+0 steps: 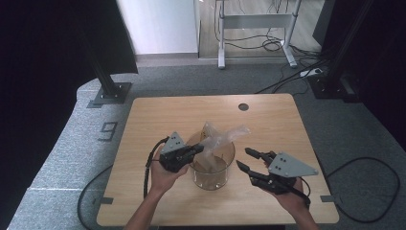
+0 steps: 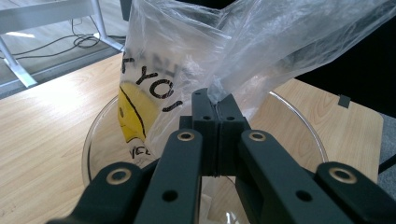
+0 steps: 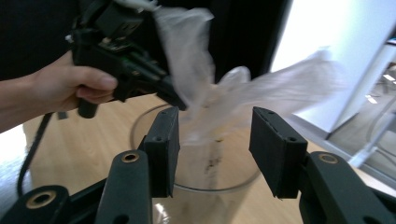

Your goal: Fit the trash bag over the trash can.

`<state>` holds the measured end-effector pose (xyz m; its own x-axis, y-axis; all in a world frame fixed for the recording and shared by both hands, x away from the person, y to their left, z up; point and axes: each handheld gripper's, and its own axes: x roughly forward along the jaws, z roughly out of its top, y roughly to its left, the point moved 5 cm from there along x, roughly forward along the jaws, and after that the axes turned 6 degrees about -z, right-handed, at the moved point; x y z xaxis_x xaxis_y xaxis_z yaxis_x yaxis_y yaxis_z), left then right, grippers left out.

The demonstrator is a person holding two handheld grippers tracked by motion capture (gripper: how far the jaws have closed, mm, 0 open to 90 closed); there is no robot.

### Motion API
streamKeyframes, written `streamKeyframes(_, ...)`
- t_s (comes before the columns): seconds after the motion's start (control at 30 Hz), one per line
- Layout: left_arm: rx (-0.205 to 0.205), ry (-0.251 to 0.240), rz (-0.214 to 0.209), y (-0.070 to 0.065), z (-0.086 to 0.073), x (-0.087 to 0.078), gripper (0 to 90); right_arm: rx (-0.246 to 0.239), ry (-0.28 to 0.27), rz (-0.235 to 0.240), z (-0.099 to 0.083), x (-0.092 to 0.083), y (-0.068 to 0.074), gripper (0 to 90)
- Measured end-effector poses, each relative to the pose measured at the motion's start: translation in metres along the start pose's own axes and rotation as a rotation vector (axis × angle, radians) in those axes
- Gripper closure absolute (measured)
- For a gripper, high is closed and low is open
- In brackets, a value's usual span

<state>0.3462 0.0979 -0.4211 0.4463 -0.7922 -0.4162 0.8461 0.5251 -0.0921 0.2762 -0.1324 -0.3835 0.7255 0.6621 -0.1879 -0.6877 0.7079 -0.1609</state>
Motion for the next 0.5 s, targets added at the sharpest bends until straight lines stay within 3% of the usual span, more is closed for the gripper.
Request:
streamKeyframes(0.13,0.006,0.003,-0.002,-0.002,0.001,0.002,88.9,0.003,0.038,0.037,-0.005,0.026,0.009,49.8)
streamKeyframes(0.2,0.006,0.003,-0.004,-0.002,0.001,0.002,88.9,0.007,0.043,0.042,-0.006,0.030,0.009,48.9)
streamKeyframes(0.3,0.008,0.001,-0.008,-0.003,0.000,0.001,88.8,0.026,0.059,0.058,-0.007,0.053,0.013,47.0)
streamKeyframes(0.5,0.008,-0.007,-0.010,-0.004,-0.002,-0.004,88.7,0.029,0.066,0.041,-0.005,0.073,0.016,49.3)
